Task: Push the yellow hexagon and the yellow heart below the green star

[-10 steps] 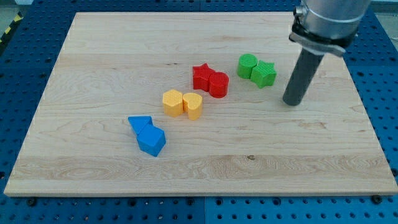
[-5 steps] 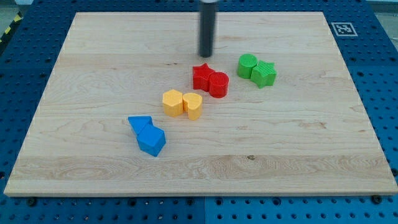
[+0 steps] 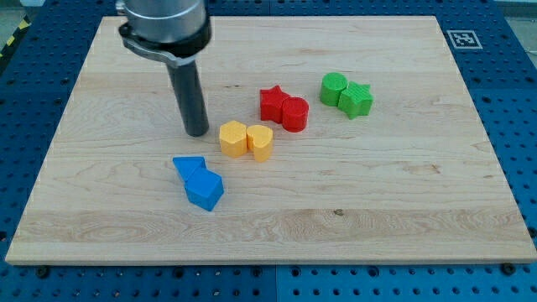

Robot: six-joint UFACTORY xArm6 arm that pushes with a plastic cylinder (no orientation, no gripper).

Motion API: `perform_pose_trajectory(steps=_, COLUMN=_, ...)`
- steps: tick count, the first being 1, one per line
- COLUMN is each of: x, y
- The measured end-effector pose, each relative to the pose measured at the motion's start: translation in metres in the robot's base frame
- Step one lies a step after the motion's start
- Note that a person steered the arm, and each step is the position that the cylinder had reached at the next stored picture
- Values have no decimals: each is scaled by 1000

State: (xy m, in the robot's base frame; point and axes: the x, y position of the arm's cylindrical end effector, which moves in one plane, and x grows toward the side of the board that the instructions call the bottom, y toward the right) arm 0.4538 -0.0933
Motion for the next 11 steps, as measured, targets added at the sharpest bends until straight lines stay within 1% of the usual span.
perform_pose_trajectory(steps=1, x=18, y=30)
perform_pose_trajectory(steps=3, x=20, y=47)
perform_pose_trajectory(steps=5, x=54, y=91)
perform_pose_trajectory(steps=9, x=55, y=196)
perform_pose_trajectory(steps=10, x=56, y=216)
perform_pose_trajectory(steps=11, x=56, y=220)
